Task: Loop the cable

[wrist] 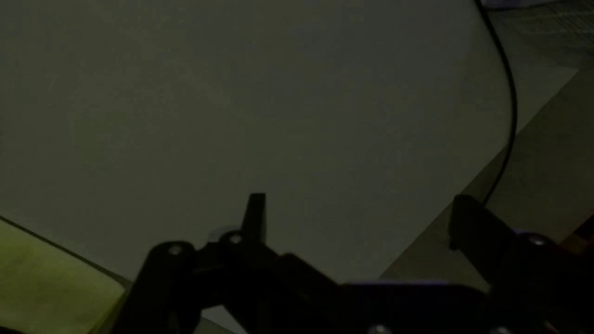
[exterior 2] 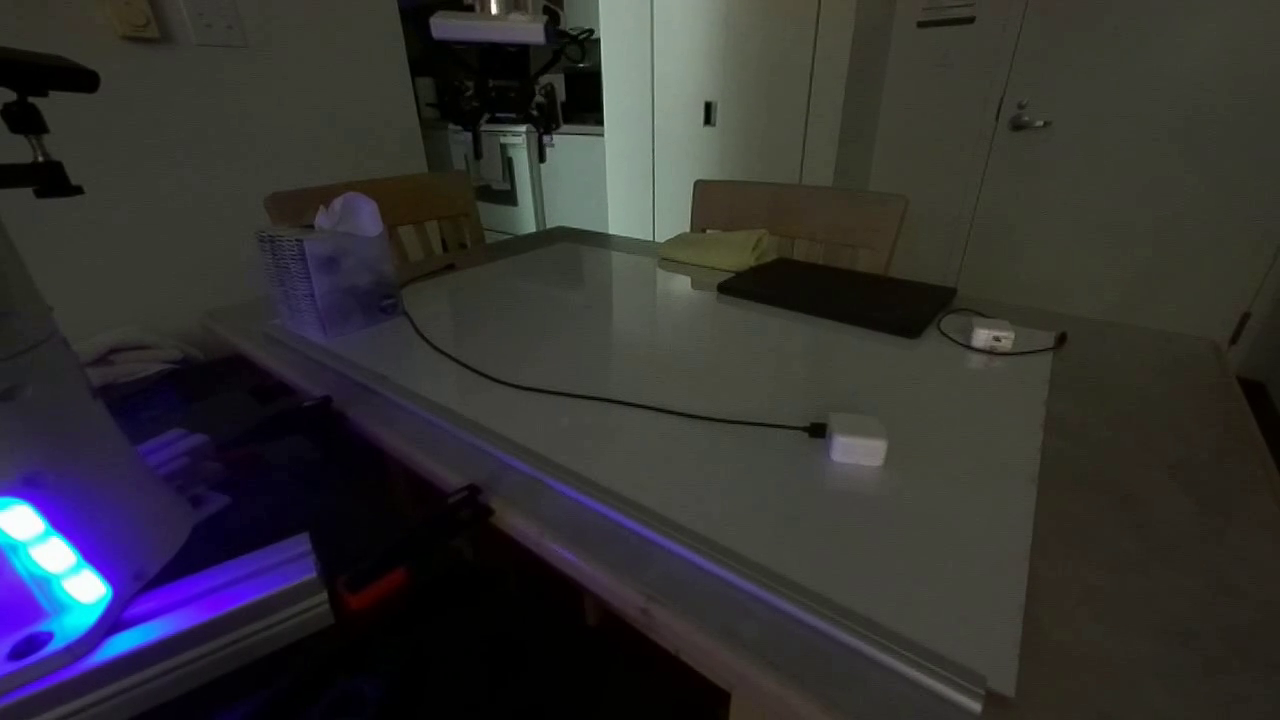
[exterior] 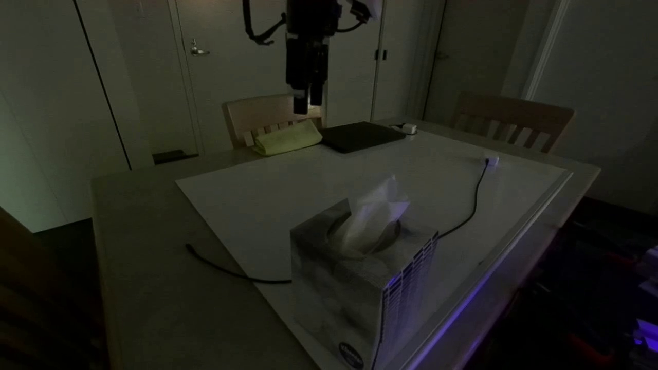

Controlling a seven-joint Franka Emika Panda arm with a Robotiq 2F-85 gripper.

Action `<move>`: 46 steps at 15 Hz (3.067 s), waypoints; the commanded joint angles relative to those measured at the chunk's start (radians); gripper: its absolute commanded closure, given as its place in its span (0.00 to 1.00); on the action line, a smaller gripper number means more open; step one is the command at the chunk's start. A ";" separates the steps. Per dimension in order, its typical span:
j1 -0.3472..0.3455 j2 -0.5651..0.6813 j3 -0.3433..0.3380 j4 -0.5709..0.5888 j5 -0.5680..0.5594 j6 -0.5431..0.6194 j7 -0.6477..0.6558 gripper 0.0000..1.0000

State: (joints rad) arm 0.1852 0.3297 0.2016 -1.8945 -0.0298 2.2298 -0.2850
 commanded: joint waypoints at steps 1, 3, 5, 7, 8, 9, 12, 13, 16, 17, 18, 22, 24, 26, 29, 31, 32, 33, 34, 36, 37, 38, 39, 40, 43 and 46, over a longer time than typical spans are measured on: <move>-0.003 0.026 0.012 0.030 -0.001 -0.003 -0.025 0.00; -0.003 0.062 0.019 0.069 -0.002 -0.005 -0.055 0.00; -0.003 0.074 0.019 0.081 -0.002 -0.006 -0.062 0.00; 0.000 0.079 0.020 0.094 0.000 -0.013 -0.055 0.00; 0.003 0.102 0.023 0.118 -0.002 -0.017 -0.062 0.00; 0.005 0.128 0.026 0.150 0.000 -0.028 -0.071 0.00; 0.010 0.206 0.052 0.249 0.015 -0.063 -0.120 0.00; 0.018 0.233 0.061 0.286 0.007 -0.087 -0.134 0.00; 0.044 0.324 0.087 0.411 -0.010 -0.166 -0.211 0.00; 0.047 0.349 0.099 0.445 -0.014 -0.201 -0.262 0.00; 0.055 0.360 0.103 0.461 -0.028 -0.214 -0.300 0.00; 0.062 0.346 0.096 0.428 -0.013 -0.179 -0.272 0.00; 0.086 0.362 0.075 0.466 0.013 -0.246 -0.130 0.00; 0.118 0.376 0.059 0.489 0.006 -0.266 0.003 0.00; 0.169 0.400 0.047 0.519 0.021 -0.255 0.215 0.00; 0.207 0.430 0.030 0.552 0.017 -0.257 0.345 0.00; 0.224 0.448 0.022 0.573 0.008 -0.262 0.389 0.00; 0.241 0.469 0.011 0.590 -0.001 -0.262 0.427 0.00; 0.253 0.490 0.003 0.611 -0.013 -0.269 0.433 0.00; 0.255 0.534 0.012 0.659 -0.037 -0.364 0.329 0.00; 0.255 0.479 0.011 0.580 -0.016 -0.277 0.388 0.00; 0.257 0.500 0.011 0.600 -0.020 -0.308 0.367 0.00; 0.258 0.514 0.011 0.616 -0.021 -0.321 0.355 0.00; 0.258 0.524 0.011 0.627 -0.021 -0.325 0.350 0.00; 0.276 0.548 0.014 0.668 -0.034 -0.328 0.333 0.00; 0.307 0.580 0.010 0.698 -0.049 -0.324 0.334 0.00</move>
State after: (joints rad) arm 0.4616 0.8584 0.2175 -1.2577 -0.0548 1.9073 0.0620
